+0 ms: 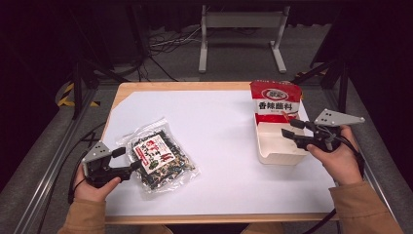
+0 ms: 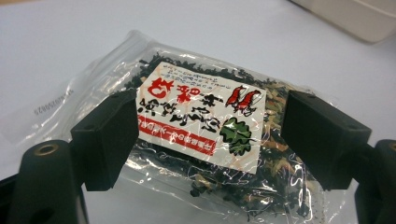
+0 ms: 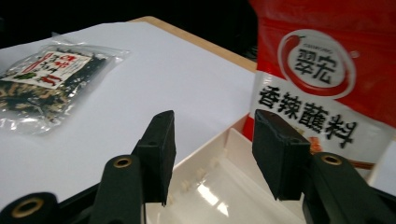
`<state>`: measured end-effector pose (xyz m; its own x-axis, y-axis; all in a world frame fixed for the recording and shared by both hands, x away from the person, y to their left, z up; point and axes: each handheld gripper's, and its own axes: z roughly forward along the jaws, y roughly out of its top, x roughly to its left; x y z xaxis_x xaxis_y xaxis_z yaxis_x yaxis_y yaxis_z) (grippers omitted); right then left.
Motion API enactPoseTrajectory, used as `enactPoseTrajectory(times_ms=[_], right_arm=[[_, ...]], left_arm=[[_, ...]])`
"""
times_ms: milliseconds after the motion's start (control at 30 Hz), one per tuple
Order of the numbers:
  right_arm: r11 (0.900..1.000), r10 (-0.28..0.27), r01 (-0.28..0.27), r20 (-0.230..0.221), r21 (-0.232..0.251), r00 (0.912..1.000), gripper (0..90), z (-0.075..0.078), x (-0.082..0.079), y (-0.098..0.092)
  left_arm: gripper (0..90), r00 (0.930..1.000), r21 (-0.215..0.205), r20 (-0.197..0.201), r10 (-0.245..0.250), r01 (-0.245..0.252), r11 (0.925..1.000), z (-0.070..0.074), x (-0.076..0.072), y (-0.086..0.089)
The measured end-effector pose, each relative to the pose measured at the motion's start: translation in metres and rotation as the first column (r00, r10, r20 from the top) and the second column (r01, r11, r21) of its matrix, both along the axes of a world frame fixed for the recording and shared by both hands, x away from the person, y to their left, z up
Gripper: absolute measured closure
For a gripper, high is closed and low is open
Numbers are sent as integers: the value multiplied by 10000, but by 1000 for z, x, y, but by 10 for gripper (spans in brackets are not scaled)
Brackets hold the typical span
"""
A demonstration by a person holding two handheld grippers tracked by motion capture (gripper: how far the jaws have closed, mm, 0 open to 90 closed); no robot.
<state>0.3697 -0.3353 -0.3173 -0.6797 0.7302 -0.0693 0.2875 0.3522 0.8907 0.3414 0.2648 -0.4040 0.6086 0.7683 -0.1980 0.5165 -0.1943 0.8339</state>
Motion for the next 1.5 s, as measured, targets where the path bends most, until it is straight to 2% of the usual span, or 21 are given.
enactPoseTrajectory(times_ms=[33,167,233,267,367,400,433,500,567,600,667,767,867,933,1000,1033,1100,1167,1233,1367,1500], right_arm=[[9999,103,-103,-43,11,9999,492,-1,0,2],[9992,388,-387,-61,42,9992,488,-5,-3,10],[9985,518,-517,-55,152,9986,484,-8,-4,14],[9984,540,-539,-34,195,9985,482,-8,-4,15],[9971,704,-704,-4,299,9975,472,-12,-6,19],[9970,717,-718,32,293,9974,471,-13,-7,20],[9970,717,-718,32,293,9974,471,-13,-7,20],[9964,792,-794,76,287,9968,465,-16,-8,22],[9960,849,-852,142,264,9963,455,-17,-10,24],[9961,845,-849,177,245,9963,450,-18,-11,25],[9960,850,-855,243,241,9961,445,-18,-12,26],[9954,910,-920,336,276,9953,441,-19,-13,28],[9950,945,-955,319,302,9950,433,-22,-15,31],[9947,984,-993,345,266,9945,431,-22,-15,32],[9943,1034,-1041,320,209,9941,430,-24,-15,34],[9940,1064,-1071,309,229,9938,430,-24,-15,35],[9933,1122,-1130,321,246,9932,430,-24,-15,37],[9928,1162,-1171,356,239,9926,430,-24,-14,39],[9926,1203,-1209,435,118,9918,430,-24,-14,42],[9913,1312,-1317,560,42,9898,422,-23,-15,47],[9910,1339,-1342,640,7,9889,415,-23,-17,49]], left_arm=[[184,9999,-142,-91,119,-120,9998,0,2,1],[170,9990,228,178,404,-408,9989,2,5,4],[150,9979,263,368,535,-545,9982,2,6,4],[142,9972,168,343,664,-670,9976,2,6,4],[87,9971,361,279,701,-711,9968,1,8,5],[63,9976,425,445,536,-555,9976,0,9,6],[41,9976,425,445,536,-555,9976,0,9,6],[46,9953,585,749,619,-664,9961,1,10,8],[53,9938,614,792,778,-827,9947,2,11,9],[59,9938,771,701,865,-919,9928,3,13,11],[65,9929,816,642,1004,-1055,9911,3,15,11],[100,9923,1099,297,1201,-1227,9863,3,18,14],[134,9884,1211,85,1514,-1513,9810,5,22,17],[132,9871,1200,37,1603,-1596,9799,7,24,19],[128,9846,1034,-136,1741,-1718,9797,9,27,23],[128,9839,1112,-198,1779,-1746,9783,10,30,26],[126,9807,1004,-393,1916,-1869,9772,9,32,28],[159,9774,954,-600,2027,-1966,9758,7,35,31],[163,9714,814,-744,2257,-2196,9722,3,38,32],[171,9549,910,-1180,2723,-2627,9606,-4,43,35],[198,9387,816,-1854,2906,-2800,9565,-12,48,37]])
